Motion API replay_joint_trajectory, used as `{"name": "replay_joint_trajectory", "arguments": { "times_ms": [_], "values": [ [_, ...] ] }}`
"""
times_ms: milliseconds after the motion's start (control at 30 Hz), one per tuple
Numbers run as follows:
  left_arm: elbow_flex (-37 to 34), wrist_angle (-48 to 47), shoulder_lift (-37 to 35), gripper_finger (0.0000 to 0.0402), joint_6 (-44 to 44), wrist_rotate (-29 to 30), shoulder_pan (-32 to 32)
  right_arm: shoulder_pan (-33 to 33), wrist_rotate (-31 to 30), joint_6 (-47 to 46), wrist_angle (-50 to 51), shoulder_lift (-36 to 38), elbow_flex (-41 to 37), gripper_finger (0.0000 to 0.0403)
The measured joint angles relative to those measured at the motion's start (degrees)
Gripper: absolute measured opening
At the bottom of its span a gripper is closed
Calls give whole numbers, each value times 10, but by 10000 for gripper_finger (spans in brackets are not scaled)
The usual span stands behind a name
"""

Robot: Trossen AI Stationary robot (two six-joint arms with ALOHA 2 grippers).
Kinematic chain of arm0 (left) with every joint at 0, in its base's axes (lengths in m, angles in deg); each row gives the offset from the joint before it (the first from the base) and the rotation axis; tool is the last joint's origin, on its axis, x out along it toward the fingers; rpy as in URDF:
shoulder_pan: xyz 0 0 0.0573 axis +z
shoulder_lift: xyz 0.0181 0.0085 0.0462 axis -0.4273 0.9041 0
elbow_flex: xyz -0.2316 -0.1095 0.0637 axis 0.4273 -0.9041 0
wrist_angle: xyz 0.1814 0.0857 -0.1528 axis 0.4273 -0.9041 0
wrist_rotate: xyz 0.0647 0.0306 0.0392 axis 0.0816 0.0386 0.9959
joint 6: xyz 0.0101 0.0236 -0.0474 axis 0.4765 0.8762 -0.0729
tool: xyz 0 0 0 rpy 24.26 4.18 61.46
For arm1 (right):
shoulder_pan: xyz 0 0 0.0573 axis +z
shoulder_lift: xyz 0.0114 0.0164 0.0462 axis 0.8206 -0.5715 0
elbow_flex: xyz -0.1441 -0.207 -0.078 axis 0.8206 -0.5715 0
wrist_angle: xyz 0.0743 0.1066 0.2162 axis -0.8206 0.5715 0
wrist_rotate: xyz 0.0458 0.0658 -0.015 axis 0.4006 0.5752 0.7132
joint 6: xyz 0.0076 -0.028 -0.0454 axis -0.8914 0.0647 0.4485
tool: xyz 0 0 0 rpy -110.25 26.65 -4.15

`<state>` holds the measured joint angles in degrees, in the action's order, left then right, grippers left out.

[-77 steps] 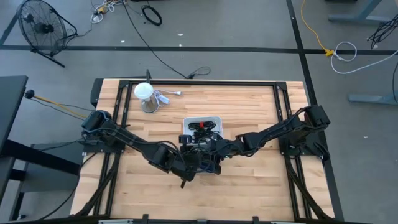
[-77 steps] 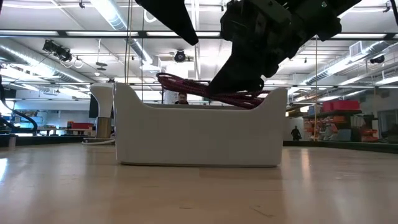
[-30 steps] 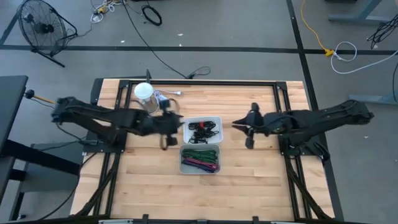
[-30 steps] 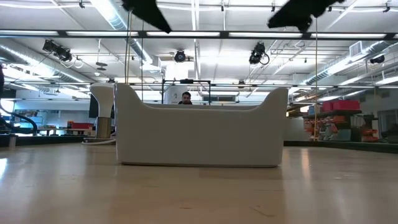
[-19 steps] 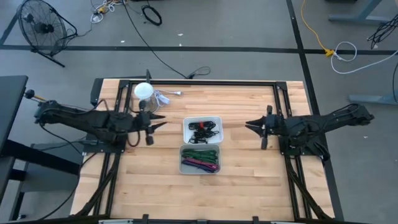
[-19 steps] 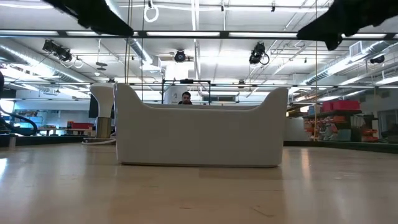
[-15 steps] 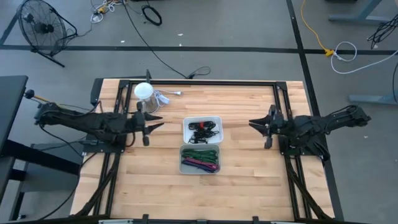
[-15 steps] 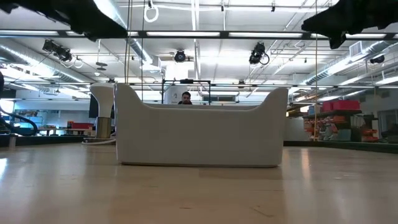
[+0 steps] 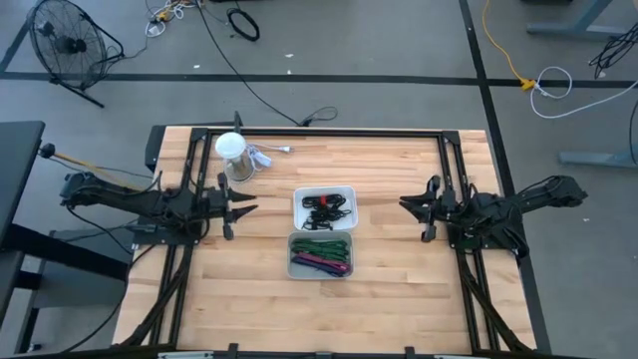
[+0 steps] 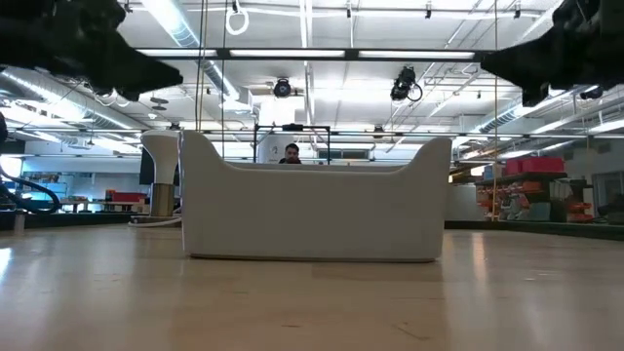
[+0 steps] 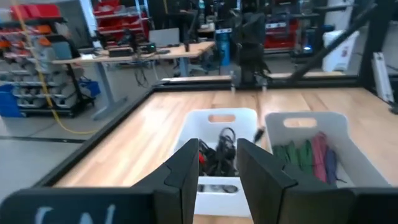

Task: Pick & Place USB Port
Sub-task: Return to Home Position

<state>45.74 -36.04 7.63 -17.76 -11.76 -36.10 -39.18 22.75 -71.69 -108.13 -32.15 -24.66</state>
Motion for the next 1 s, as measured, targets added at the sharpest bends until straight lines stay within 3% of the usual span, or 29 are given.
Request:
{"name": "replay_joint_trajectory", "arguments": {
  "times_ms": [400,1000],
  "values": [
    [-62,5,-3,115,-44,-16,0,0,11,-44,25,-2,-25,59],
    [-65,-7,-2,115,-48,-6,0,0,-1,-40,28,-2,-25,58]
  ]
}}
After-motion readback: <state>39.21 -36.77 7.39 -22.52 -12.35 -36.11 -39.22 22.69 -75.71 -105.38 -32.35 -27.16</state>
